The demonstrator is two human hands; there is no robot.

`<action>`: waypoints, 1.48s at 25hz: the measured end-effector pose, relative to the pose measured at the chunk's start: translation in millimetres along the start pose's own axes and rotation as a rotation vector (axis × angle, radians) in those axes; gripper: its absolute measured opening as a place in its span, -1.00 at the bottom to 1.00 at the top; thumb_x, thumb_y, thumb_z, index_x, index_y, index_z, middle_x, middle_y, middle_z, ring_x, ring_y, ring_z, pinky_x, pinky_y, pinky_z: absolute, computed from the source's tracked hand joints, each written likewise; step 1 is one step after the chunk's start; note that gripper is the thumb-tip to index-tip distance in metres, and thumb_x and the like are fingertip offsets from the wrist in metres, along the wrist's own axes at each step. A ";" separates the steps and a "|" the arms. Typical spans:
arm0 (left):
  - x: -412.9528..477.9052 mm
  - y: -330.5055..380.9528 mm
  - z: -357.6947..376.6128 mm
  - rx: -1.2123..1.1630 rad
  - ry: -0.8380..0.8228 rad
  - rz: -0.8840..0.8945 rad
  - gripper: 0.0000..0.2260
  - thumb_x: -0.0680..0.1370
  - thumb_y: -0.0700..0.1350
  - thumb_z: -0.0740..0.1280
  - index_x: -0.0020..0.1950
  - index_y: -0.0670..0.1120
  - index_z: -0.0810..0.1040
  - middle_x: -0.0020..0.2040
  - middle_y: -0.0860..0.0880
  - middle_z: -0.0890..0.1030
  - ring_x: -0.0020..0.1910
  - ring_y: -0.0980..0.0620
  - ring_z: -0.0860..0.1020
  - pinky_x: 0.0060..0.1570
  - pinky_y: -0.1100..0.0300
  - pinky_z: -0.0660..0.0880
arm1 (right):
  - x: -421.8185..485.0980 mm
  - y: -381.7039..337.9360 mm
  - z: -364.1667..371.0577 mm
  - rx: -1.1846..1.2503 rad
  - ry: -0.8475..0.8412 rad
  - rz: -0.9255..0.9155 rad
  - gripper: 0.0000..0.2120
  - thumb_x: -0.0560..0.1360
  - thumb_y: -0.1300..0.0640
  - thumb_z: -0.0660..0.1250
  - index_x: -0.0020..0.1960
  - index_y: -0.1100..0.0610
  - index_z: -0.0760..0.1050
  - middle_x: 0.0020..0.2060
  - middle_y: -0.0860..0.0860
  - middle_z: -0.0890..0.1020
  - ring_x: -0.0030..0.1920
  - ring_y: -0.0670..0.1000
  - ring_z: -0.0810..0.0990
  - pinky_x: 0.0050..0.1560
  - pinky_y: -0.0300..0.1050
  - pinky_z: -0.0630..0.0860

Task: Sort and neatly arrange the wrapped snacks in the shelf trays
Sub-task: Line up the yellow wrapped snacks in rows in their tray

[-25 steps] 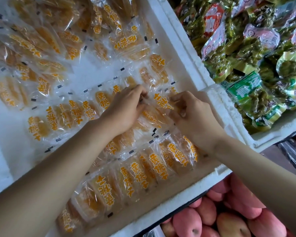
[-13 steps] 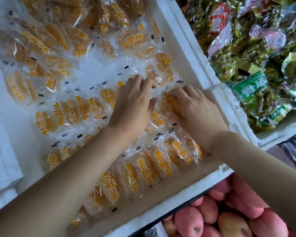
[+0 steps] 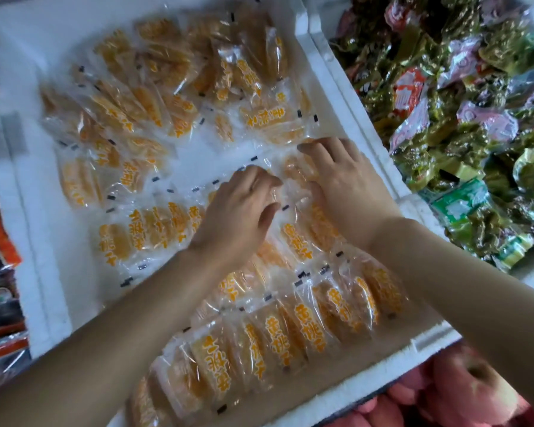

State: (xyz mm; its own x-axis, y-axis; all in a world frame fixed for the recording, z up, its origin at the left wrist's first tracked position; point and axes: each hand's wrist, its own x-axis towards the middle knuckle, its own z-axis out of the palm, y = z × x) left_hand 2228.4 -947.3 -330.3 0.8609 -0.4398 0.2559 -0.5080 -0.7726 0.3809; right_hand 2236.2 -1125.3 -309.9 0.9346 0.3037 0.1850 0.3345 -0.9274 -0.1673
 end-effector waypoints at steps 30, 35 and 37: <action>14.6 14.2 -23.0 -1.191 0.120 -1.014 -0.75 0.63 -0.07 0.20 0.09 -0.27 0.47 -0.38 -0.03 0.56 -0.39 0.01 0.51 -0.14 0.08 0.41 | -10.9 -43.8 -3.4 0.622 0.435 -0.056 -0.87 0.41 0.38 0.41 -0.21 0.18 0.63 -0.16 -0.01 0.50 -0.12 -0.11 0.52 -0.06 -0.32 0.46; 7.6 21.9 -39.4 -1.469 0.022 -1.084 -0.63 0.66 0.03 0.10 -0.23 -0.11 0.50 -0.43 0.00 0.56 -0.49 0.11 0.51 -0.32 0.25 0.38 | -6.4 -61.9 -4.5 0.555 0.440 -0.179 -0.93 0.36 0.32 0.46 -0.23 0.18 0.62 -0.26 0.05 0.60 -0.17 -0.02 0.53 -0.09 -0.21 0.46; 8.4 24.8 -46.0 -1.612 0.006 -1.084 -0.74 0.61 0.00 0.21 -0.19 -0.11 0.48 -0.44 0.00 0.52 -0.51 0.12 0.47 -0.34 0.26 0.35 | -9.1 -66.0 0.2 0.592 0.304 -0.255 -0.91 0.38 0.23 0.45 -0.11 0.17 0.60 -0.18 0.03 0.62 -0.11 0.00 0.56 -0.02 -0.18 0.48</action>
State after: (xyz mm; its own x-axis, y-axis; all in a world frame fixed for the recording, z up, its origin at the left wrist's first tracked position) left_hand 2221.7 -949.1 -277.9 0.7800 -0.1364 -0.6108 0.6059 0.4089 0.6824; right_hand 2205.6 -1066.8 -300.8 0.7721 0.3413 0.5361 0.6285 -0.5349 -0.5647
